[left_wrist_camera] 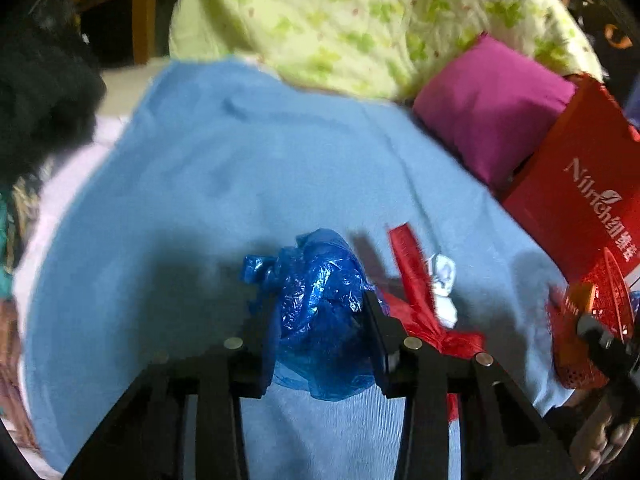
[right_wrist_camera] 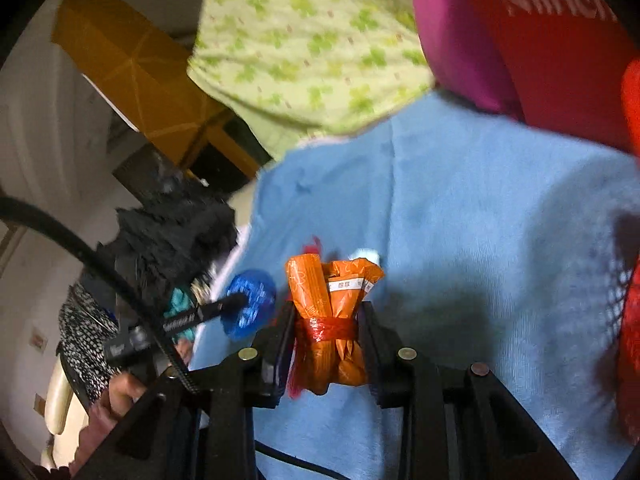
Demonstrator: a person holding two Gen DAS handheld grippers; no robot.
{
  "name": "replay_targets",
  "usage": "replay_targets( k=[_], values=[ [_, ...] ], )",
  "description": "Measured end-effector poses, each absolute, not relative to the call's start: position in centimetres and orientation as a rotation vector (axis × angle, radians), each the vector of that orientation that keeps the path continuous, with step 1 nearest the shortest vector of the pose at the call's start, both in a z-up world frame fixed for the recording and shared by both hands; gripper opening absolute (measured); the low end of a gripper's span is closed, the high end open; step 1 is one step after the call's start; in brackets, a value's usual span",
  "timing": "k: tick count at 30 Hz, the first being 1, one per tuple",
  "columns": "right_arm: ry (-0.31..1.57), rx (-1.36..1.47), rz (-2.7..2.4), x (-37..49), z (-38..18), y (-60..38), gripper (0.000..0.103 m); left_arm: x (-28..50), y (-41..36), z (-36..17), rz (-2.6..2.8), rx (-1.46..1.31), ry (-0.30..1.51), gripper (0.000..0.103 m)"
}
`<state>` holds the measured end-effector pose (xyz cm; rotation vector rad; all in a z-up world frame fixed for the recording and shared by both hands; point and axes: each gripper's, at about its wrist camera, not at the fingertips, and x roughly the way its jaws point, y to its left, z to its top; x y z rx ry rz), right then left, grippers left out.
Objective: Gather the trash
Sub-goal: 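Grasp the orange packet with the right gripper while the left grasps the blue plastic bag, then carry the orange packet and blue bag toward the red basket with both grippers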
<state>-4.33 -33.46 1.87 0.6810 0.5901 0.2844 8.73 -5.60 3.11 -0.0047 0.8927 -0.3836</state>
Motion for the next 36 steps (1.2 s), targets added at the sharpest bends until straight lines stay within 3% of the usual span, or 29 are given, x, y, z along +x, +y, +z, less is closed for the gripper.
replay_targets(
  k=[7, 16, 36],
  values=[
    [0.513, 0.644, 0.263, -5.8, 3.3, -32.9, 0.033, 3.0, -6.0, 8.6, -0.392, 0.064, 0.694, 0.041],
    [0.500, 0.595, 0.232, -7.8, 3.2, -32.1, 0.033, -1.8, -7.3, 12.3, -0.364, 0.114, 0.578, 0.041],
    [0.512, 0.579, 0.217, -8.5, 3.2, -31.9, 0.033, -5.8, -7.0, 12.3, -0.268, 0.194, 0.537, 0.041]
  ],
)
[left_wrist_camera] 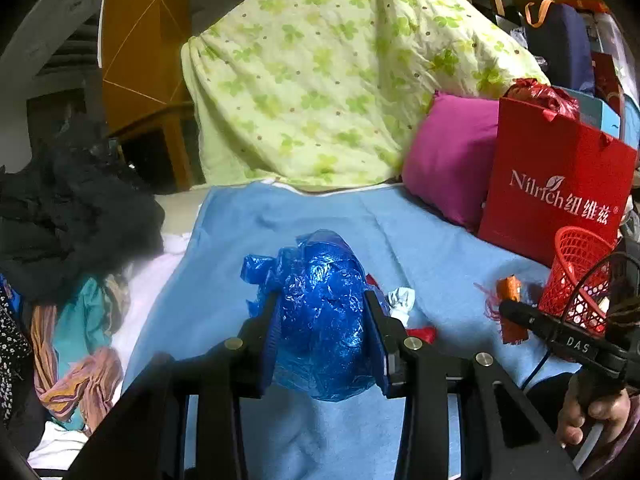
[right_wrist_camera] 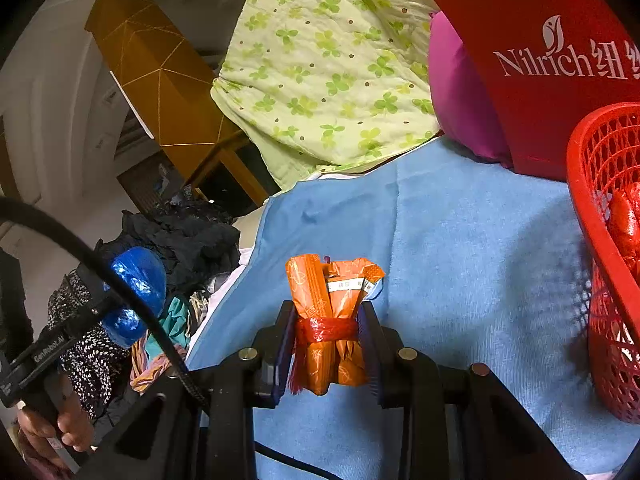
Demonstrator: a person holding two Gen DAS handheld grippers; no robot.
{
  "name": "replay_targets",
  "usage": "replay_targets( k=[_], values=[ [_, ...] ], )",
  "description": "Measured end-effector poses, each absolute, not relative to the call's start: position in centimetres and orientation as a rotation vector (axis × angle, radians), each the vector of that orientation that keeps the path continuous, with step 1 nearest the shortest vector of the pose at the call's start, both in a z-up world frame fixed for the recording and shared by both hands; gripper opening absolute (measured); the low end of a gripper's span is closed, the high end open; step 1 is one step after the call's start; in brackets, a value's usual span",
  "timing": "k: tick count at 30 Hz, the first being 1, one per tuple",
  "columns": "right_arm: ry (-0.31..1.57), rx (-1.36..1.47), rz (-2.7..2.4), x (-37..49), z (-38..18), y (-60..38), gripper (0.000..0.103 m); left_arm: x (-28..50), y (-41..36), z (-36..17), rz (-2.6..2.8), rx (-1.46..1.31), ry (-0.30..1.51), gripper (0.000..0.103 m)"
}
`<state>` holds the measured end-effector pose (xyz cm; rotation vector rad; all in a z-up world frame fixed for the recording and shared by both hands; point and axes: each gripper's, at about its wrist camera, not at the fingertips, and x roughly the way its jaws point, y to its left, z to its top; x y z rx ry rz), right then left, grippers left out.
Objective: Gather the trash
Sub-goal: 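Carry the orange packet and blue bag toward the red basket with both grippers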
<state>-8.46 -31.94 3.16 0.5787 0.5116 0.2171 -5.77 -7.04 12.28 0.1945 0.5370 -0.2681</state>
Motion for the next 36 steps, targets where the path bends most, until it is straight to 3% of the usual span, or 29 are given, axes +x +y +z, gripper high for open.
replay_targets(
  k=[36],
  values=[
    [0.489, 0.618, 0.256, -8.8, 3.0, -32.6, 0.033, -7.4, -10.0, 12.9, -0.208, 0.315, 0.493, 0.041]
  ],
)
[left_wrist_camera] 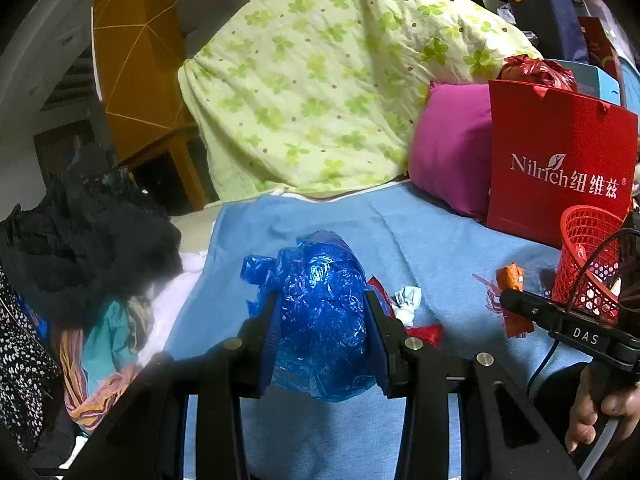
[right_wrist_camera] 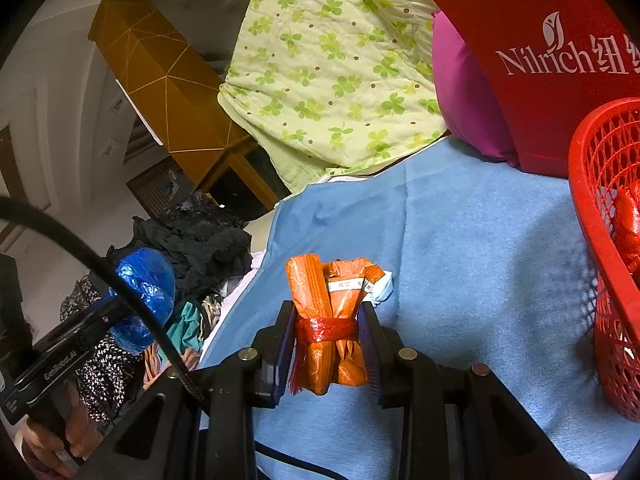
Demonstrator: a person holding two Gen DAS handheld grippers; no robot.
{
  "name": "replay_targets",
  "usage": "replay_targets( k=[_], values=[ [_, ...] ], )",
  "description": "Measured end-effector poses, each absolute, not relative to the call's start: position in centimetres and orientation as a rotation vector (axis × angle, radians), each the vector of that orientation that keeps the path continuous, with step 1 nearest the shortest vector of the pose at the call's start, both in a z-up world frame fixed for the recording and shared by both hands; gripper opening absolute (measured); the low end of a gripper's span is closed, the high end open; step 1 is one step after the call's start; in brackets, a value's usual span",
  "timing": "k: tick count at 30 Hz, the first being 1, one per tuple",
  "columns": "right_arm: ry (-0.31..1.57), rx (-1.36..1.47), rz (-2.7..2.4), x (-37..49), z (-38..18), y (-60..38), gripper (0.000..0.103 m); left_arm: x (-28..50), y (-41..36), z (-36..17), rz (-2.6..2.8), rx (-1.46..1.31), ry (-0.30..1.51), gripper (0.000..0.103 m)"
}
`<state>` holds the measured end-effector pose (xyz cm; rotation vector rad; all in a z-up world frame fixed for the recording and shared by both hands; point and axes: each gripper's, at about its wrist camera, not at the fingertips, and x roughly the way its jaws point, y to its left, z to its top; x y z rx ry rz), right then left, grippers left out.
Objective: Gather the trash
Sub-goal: 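Carry the orange packet and blue bag toward the red basket with both grippers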
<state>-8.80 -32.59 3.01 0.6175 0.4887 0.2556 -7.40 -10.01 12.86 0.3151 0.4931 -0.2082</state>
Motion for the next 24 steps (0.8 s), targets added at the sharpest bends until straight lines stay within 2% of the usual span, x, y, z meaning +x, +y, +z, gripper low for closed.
replay_targets(
  k=[24],
  values=[
    [0.477, 0.600, 0.245, -9.5, 3.6, -32.2, 0.033, -7.9, -11.3, 13.1, -0.236, 0.341, 0.493, 0.041]
  ],
)
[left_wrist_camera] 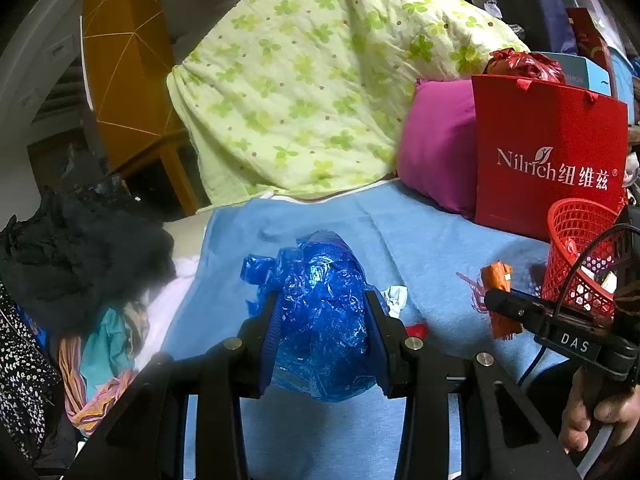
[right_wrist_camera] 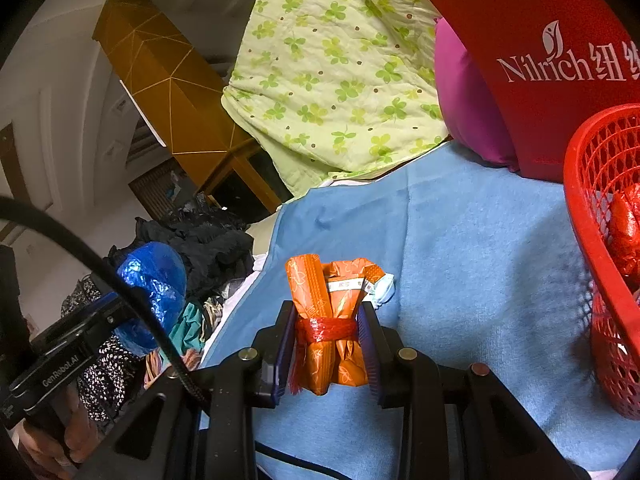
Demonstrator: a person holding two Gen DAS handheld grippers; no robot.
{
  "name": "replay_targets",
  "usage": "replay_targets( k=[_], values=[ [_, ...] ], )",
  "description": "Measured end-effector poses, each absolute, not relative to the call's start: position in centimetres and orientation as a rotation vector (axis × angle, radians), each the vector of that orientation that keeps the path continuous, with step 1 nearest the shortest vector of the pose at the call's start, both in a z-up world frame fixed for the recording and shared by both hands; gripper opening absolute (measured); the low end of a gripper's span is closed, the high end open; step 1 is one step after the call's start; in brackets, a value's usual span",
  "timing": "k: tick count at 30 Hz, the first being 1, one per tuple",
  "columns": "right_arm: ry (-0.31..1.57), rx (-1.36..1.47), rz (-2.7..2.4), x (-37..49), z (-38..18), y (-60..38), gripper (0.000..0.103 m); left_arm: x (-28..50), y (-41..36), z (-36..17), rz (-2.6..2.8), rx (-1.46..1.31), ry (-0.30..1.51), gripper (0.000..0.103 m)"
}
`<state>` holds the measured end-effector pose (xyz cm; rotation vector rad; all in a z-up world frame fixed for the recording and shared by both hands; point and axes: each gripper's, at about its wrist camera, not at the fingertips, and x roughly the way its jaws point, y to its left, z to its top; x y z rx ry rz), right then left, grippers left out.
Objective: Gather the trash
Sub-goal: 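Carry the orange packet and blue bag toward the red basket with both grippers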
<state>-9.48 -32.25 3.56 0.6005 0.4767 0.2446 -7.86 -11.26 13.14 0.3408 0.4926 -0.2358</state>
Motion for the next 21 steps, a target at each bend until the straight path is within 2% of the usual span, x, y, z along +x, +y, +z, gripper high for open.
replay_targets(
  k=[21],
  values=[
    [0.379, 0.489, 0.173, -16.7, 12.6, -32.7, 0.033, -10.3, -13.2, 16.8, -0.292, 0.336, 0.410, 0.041]
  ],
)
